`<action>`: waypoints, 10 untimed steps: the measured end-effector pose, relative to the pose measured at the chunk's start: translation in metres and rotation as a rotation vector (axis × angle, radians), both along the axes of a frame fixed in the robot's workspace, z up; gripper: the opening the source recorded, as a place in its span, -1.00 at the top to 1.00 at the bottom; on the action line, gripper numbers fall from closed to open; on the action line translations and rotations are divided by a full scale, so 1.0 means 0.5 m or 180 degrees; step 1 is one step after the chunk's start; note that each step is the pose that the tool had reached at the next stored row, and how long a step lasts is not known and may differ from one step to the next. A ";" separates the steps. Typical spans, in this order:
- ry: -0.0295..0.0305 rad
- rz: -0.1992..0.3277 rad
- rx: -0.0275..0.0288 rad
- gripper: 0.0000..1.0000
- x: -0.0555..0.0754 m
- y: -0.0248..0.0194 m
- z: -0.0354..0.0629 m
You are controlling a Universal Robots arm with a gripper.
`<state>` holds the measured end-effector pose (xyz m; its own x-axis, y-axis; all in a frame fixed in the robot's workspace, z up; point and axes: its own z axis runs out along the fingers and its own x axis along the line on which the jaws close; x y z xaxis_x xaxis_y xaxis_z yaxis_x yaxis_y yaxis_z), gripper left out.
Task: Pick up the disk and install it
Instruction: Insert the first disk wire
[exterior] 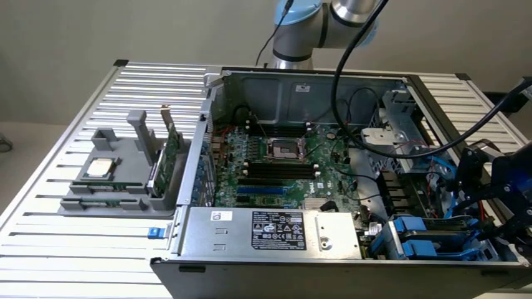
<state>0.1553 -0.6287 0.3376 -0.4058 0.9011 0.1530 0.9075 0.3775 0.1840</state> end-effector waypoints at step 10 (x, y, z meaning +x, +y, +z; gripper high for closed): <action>0.0015 0.0000 0.0035 0.09 0.000 0.0004 0.001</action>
